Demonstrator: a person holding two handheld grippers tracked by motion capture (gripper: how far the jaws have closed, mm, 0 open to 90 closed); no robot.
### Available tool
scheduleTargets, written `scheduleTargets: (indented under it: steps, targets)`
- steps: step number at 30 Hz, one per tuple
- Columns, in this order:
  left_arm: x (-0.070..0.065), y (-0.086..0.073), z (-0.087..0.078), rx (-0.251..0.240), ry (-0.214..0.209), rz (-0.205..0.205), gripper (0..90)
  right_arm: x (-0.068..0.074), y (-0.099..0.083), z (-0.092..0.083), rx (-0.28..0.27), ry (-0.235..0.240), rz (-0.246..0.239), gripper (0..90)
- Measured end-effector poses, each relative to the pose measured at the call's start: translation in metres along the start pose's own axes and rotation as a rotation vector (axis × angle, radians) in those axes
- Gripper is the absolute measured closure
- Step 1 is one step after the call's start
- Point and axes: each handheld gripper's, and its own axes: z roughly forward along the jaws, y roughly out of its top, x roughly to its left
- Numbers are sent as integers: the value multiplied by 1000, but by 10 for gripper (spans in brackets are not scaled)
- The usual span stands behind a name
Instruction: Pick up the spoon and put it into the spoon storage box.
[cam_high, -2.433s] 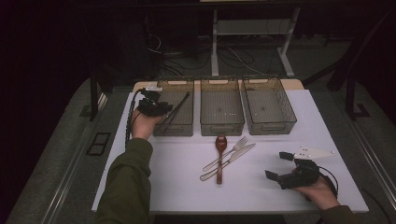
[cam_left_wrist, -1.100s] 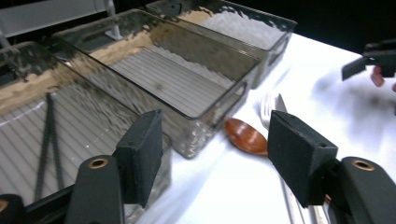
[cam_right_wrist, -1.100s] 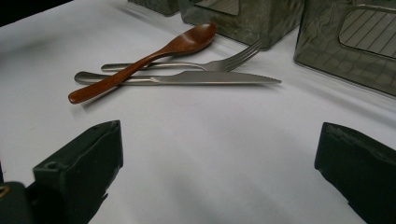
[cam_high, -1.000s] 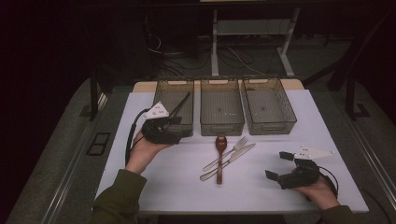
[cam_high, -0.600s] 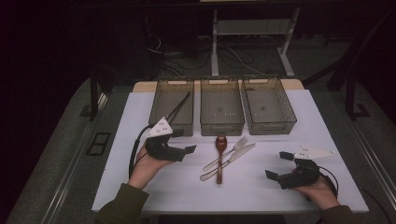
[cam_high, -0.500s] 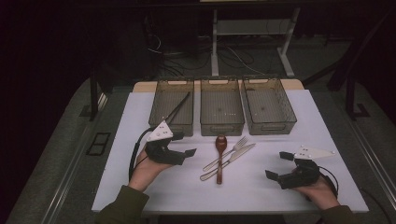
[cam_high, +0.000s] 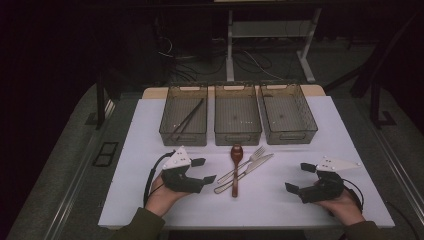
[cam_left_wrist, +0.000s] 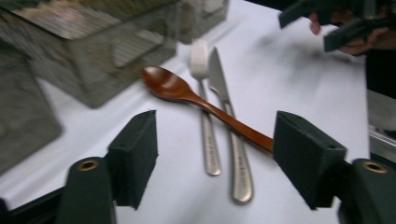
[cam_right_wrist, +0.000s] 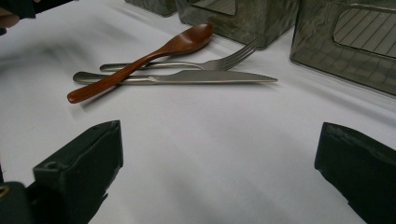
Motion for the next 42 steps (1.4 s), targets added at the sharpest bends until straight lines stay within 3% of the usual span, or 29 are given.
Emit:
scheduleTargets:
  steps: [14,24,34,37,42]
  targets:
    - [-18,1,32,43,-126,11,596,0,0,1,7,-3,-2,5]
    - [-31,7,55,73,-157,-1,885,0,0,1,10,-4,-3,6]
    - [-57,5,87,178,-176,69,888,-1,0,1,10,-4,-4,5]
    - [-58,4,90,208,-167,91,888,-1,0,1,9,-4,-4,6]
    - [-55,2,88,224,-155,81,888,-1,0,0,7,-3,1,6]
